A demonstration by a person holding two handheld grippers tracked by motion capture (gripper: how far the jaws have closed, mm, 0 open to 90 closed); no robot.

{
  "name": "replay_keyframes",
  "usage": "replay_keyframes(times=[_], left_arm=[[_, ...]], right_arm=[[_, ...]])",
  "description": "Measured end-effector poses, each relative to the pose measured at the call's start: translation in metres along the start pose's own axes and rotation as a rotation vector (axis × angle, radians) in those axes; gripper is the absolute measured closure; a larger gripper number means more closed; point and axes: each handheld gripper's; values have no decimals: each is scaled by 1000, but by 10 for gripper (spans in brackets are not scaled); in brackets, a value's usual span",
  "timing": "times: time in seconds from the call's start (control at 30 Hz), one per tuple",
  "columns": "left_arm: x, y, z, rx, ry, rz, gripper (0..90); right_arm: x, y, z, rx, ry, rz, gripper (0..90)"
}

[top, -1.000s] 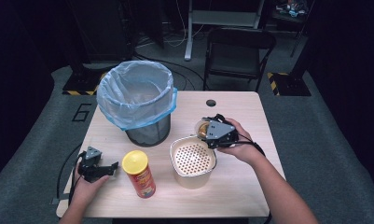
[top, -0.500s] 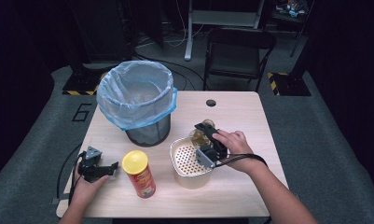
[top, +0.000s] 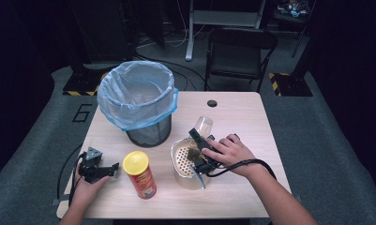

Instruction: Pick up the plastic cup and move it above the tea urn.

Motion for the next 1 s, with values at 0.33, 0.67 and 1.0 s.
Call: replay_keyframes(times=[0.33, 0.67, 1.0], left_arm=[[0, 0, 0, 0, 1, 1, 123], [0, 0, 0, 0, 0, 1, 123], [0, 0, 0, 0, 1, 0, 123]], right_arm=[[-11, -7, 3, -12, -7, 11, 345], [-12, -9, 3, -21, -20, 9, 345], [-13, -10, 4, -24, -17, 28, 345]])
Point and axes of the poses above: each handheld gripper's, and its own axes: y roughly forward along the jaws, z roughly out of its underside, x roughly to its left, and after that the axes turned 1 degree about y, right-handed
